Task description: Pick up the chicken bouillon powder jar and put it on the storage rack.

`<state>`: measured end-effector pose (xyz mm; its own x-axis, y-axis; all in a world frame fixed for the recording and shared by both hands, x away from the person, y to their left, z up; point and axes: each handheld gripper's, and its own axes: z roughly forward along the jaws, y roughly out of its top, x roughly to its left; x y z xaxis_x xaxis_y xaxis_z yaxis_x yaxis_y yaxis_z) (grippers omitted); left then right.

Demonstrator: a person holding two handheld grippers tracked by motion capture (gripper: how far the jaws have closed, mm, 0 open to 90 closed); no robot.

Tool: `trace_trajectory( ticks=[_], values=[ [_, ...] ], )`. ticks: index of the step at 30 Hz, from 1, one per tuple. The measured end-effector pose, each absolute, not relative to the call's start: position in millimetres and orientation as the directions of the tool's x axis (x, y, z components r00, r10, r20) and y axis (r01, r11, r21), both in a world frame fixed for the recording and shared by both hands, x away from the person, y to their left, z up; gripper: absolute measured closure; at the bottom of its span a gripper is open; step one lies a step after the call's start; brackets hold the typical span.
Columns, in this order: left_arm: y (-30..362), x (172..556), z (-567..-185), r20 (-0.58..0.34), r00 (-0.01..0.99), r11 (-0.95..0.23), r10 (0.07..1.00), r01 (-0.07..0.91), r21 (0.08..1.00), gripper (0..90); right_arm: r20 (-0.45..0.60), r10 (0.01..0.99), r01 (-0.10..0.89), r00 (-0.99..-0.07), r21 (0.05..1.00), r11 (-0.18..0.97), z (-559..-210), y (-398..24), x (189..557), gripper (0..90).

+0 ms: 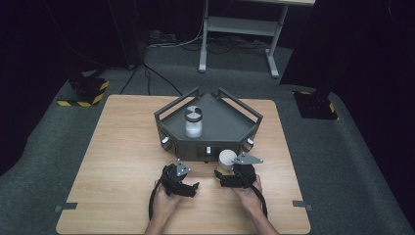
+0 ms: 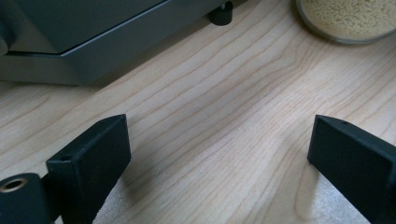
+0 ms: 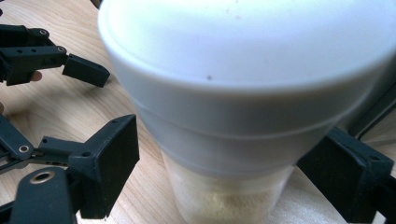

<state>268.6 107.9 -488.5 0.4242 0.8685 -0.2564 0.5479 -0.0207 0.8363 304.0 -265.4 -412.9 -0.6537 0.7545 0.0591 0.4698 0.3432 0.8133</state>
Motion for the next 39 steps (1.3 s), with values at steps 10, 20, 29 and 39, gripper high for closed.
trace_trajectory(
  ticks=[10,20,29,39],
  values=[
    [107.8,268.6,-488.5,-0.257,0.424,-0.021,0.869,0.548,0.836,5.8,0.082,0.760,0.477,-0.645,0.819,0.317,-415.1,-265.3,308.3,19.1],
    [107.9,268.6,-488.5,-0.256,0.424,-0.021,0.869,0.548,0.836,5.8,0.077,0.761,0.468,-0.644,0.826,0.314,-415.7,-264.0,307.7,23.7],
    [107.8,268.6,-488.5,-0.256,0.424,-0.021,0.869,0.548,0.836,5.8,0.074,0.769,0.467,-0.635,0.830,0.306,-416.9,-265.0,305.7,28.4],
    [107.8,268.6,-488.5,-0.256,0.424,-0.021,0.869,0.548,0.836,5.8,0.070,0.773,0.465,-0.630,0.832,0.303,-417.0,-264.6,304.6,30.8]
  ],
)
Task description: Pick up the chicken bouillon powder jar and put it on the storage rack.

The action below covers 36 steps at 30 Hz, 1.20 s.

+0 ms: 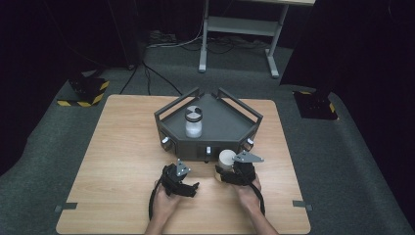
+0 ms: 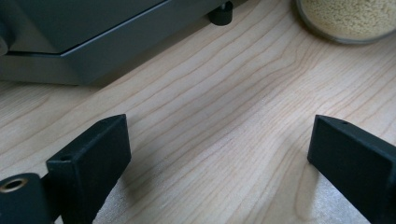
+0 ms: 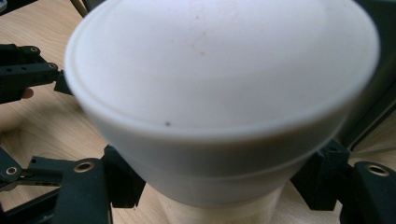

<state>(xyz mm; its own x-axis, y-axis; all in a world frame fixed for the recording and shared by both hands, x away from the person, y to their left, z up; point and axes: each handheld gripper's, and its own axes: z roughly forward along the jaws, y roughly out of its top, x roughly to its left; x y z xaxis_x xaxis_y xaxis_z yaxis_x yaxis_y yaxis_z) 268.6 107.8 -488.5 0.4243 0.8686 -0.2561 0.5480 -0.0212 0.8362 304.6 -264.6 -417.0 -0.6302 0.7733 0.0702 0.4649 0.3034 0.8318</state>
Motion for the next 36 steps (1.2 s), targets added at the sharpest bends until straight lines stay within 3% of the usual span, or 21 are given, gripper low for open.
trace_trajectory(
  ticks=[12,36],
  values=[
    [107.8,268.6,-488.5,-0.256,0.424,-0.021,0.869,0.548,0.836,5.8,0.012,0.778,0.424,-0.628,0.844,0.329,-417.9,-258.5,295.7,32.3],
    [107.8,268.6,-488.5,-0.257,0.424,-0.020,0.869,0.548,0.836,5.8,0.014,0.755,0.405,-0.655,0.851,0.335,-408.9,-266.6,296.3,34.8]
  ],
)
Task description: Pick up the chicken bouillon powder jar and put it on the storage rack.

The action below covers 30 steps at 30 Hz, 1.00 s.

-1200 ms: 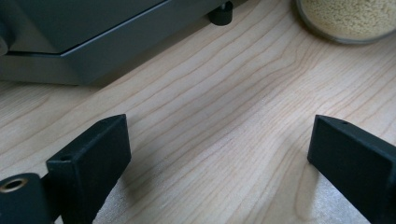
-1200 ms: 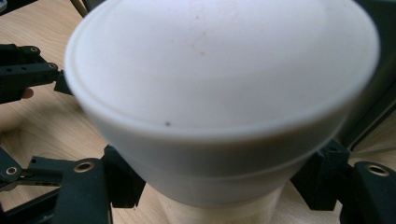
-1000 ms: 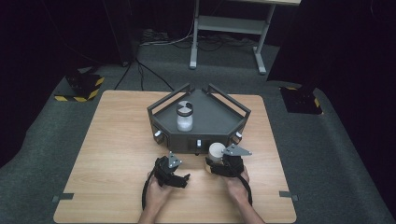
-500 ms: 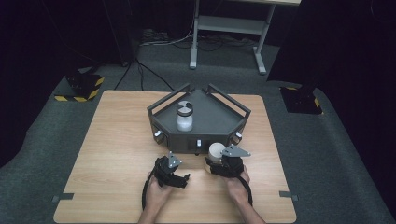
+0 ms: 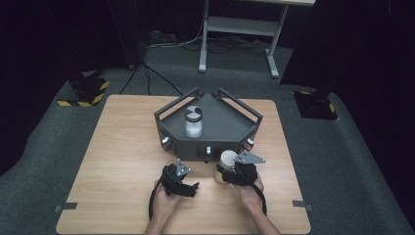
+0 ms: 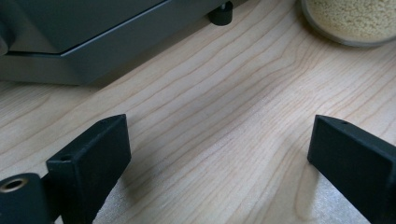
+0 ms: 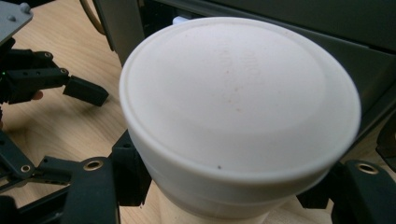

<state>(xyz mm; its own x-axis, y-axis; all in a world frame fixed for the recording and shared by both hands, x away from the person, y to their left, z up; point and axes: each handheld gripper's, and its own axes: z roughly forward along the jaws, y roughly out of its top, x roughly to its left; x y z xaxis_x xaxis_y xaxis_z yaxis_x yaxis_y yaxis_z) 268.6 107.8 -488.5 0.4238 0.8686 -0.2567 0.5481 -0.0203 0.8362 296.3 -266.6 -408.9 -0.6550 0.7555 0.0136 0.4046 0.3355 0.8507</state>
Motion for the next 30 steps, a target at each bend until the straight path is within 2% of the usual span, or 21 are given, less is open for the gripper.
trace_trajectory(
  ticks=[15,30],
  values=[
    [107.8,268.6,-488.5,-0.256,0.424,-0.021,0.869,0.548,0.836,5.8,0.044,0.755,0.419,-0.654,0.852,0.314,-405.6,-277.5,295.7,35.0],
    [107.8,268.6,-488.5,-0.256,0.424,-0.021,0.869,0.548,0.836,5.8,0.041,0.731,0.394,-0.681,0.862,0.319,-377.7,-292.4,294.7,35.0]
  ],
)
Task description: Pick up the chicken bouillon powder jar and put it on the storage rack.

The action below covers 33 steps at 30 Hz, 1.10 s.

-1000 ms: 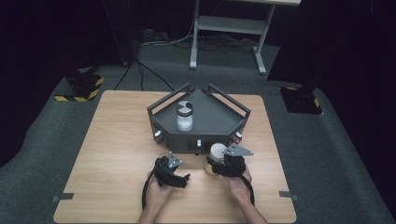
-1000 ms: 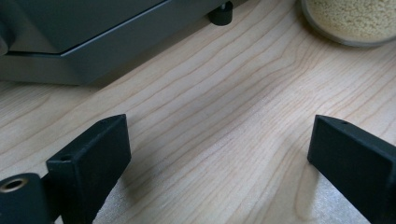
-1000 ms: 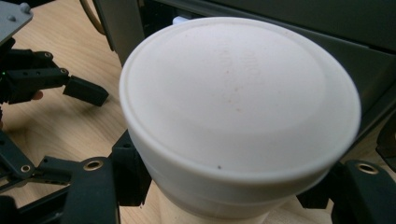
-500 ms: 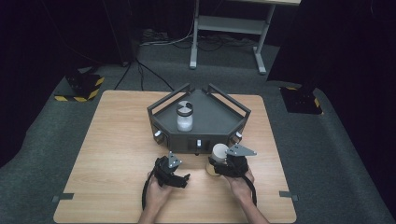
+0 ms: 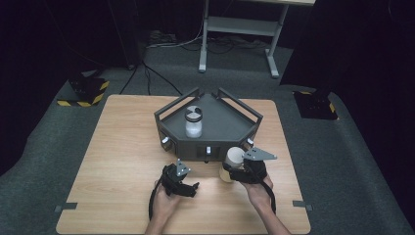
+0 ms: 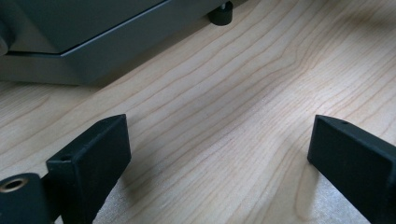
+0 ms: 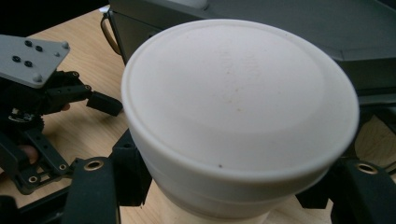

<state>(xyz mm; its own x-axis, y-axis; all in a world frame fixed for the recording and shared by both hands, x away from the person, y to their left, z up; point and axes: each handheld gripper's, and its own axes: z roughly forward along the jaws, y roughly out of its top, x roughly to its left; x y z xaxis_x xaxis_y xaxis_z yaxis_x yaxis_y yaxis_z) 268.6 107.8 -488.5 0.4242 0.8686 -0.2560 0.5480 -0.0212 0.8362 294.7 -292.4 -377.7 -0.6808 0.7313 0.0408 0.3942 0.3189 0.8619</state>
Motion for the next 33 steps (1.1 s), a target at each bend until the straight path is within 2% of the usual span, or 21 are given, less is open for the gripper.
trace_trajectory(
  ticks=[21,33],
  values=[
    [107.8,268.7,-488.4,-0.256,0.424,-0.021,0.869,0.548,0.836,5.8,0.009,0.714,0.363,-0.700,0.865,0.346,-336.7,-297.1,298.1,35.0],
    [107.9,268.6,-488.5,-0.256,0.424,-0.021,0.869,0.548,0.836,5.8,0.010,0.698,0.338,-0.716,0.880,0.334,-299.2,-299.4,309.3,35.0]
  ],
)
